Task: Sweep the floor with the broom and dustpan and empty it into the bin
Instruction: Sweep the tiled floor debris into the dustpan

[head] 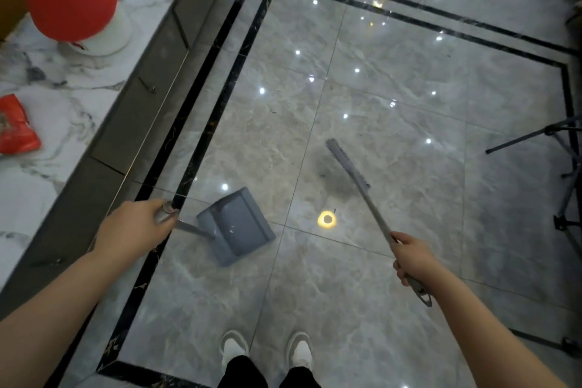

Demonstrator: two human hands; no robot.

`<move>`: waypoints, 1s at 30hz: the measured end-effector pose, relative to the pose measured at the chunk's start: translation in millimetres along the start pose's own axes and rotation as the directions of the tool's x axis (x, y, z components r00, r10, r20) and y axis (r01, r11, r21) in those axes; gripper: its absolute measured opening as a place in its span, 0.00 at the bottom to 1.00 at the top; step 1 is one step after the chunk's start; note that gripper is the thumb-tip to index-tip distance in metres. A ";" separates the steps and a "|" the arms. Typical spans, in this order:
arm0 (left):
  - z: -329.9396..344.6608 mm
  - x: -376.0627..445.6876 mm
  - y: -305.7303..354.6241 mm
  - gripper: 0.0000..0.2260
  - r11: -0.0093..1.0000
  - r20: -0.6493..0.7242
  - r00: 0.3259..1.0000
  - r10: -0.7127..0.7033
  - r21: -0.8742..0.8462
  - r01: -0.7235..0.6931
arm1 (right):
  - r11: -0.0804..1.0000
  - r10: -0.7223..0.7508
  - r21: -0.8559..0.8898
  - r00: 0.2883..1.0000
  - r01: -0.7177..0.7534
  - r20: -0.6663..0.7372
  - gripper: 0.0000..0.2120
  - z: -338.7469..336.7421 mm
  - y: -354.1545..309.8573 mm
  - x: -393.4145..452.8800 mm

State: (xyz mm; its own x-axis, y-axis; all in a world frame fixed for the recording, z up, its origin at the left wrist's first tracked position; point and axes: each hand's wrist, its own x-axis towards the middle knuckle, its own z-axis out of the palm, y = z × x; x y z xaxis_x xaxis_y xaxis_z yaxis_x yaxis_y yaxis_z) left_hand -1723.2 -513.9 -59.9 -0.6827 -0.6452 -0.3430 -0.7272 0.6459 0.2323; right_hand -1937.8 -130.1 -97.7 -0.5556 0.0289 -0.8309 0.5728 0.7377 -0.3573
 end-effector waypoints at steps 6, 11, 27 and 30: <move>33.8 -9.1 77.1 0.10 0.992 -0.016 0.993 0.118 0.036 -0.117 | 0.998 0.006 -0.068 0.995 -0.013 -0.099 0.21 -32.7 20.1 30.0; 65.9 -23.5 118.6 0.09 0.992 -0.021 0.993 0.117 0.053 -0.116 | 0.990 0.122 0.073 0.992 -0.124 0.020 0.21 -40.1 26.1 56.3; 69.2 -15.2 126.6 0.10 0.982 -0.065 0.989 0.136 0.143 -0.125 | 0.957 0.174 0.161 0.920 -0.242 0.352 0.21 -92.5 7.9 31.5; 71.2 -17.8 127.6 0.09 0.979 -0.073 0.986 0.147 0.150 -0.134 | 0.992 0.123 -0.005 0.958 -0.126 0.259 0.22 -85.3 9.8 35.2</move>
State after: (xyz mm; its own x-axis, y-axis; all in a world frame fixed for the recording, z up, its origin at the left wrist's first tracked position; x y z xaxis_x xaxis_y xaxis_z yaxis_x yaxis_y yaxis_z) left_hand -1798.7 -390.9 -88.9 -0.7853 -0.5716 -0.2379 -0.6097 0.7807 0.1369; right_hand -2003.1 -64.3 -94.1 -0.3055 -0.0560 -0.9506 0.6352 0.7317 -0.2472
